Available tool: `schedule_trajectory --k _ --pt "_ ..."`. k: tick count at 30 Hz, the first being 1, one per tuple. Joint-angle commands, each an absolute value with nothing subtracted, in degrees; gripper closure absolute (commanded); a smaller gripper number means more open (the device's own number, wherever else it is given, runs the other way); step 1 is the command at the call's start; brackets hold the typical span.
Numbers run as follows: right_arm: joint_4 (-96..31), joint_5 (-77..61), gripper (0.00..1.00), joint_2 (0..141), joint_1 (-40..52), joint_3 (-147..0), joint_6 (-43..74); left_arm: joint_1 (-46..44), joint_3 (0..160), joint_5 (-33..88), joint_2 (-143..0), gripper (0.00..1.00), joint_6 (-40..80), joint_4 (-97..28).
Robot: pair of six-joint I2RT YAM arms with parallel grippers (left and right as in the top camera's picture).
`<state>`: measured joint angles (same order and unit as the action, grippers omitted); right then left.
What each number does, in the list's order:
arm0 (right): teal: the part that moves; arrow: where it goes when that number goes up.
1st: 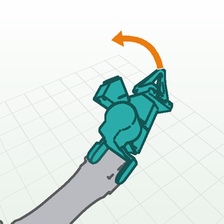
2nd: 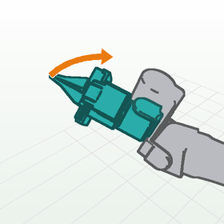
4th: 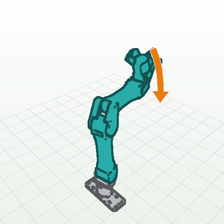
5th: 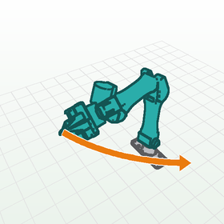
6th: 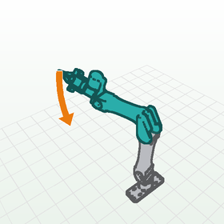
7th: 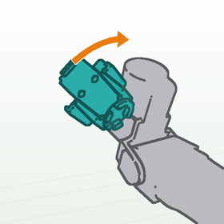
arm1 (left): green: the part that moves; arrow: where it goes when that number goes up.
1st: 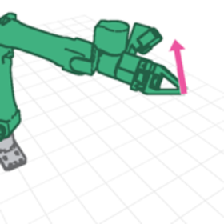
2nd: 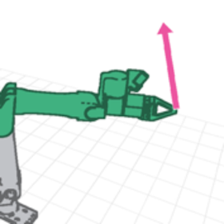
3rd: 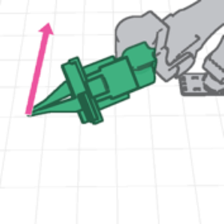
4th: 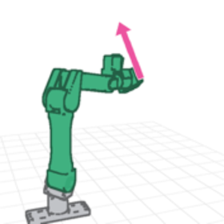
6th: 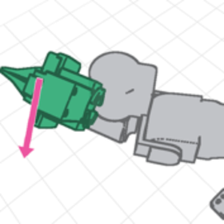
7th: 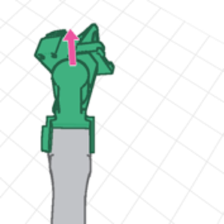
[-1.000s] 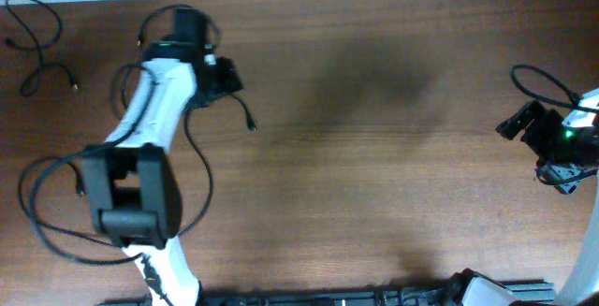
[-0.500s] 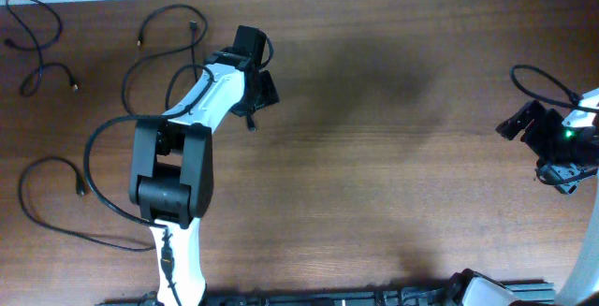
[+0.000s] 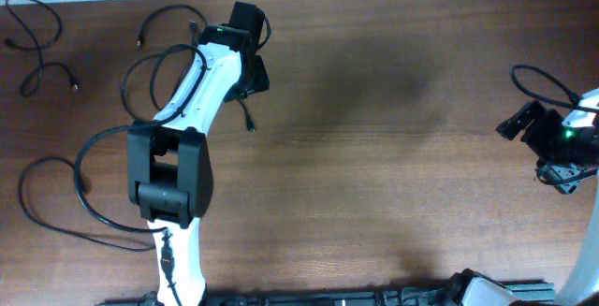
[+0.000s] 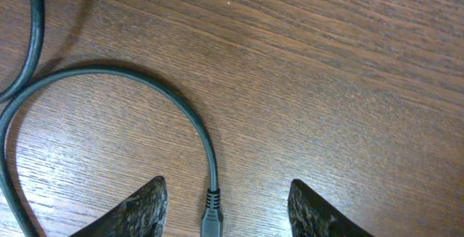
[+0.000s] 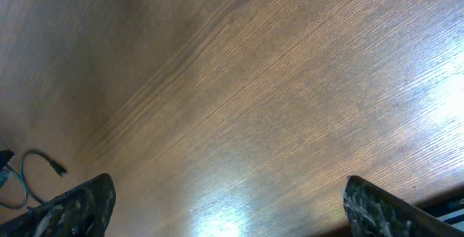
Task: Untangle cables
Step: 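Grasp a cable end with the left gripper near the left cables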
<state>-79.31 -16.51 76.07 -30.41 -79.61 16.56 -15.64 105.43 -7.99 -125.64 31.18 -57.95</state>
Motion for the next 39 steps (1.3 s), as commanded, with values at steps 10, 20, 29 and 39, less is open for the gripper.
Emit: schedule_trajectory --k 10,20,29,39 --pt "-79.3 -16.0 0.01 76.0 -30.7 -80.4 17.0 -15.5 99.1 -9.4 -126.8 0.55 38.3 -54.8" --pt "-79.3 -16.0 0.01 76.0 -30.7 -80.4 17.0 -15.6 92.3 -5.5 -126.8 0.52 38.2 -55.2" --pt "-79.3 -16.0 0.01 76.0 -30.7 -80.4 17.0 -15.9 91.3 -0.4 -126.7 0.65 37.2 -54.5" --pt "-79.3 -16.0 0.01 76.0 -30.7 -80.4 17.0 -13.5 99.7 -0.4 -123.5 0.77 30.8 -57.8"
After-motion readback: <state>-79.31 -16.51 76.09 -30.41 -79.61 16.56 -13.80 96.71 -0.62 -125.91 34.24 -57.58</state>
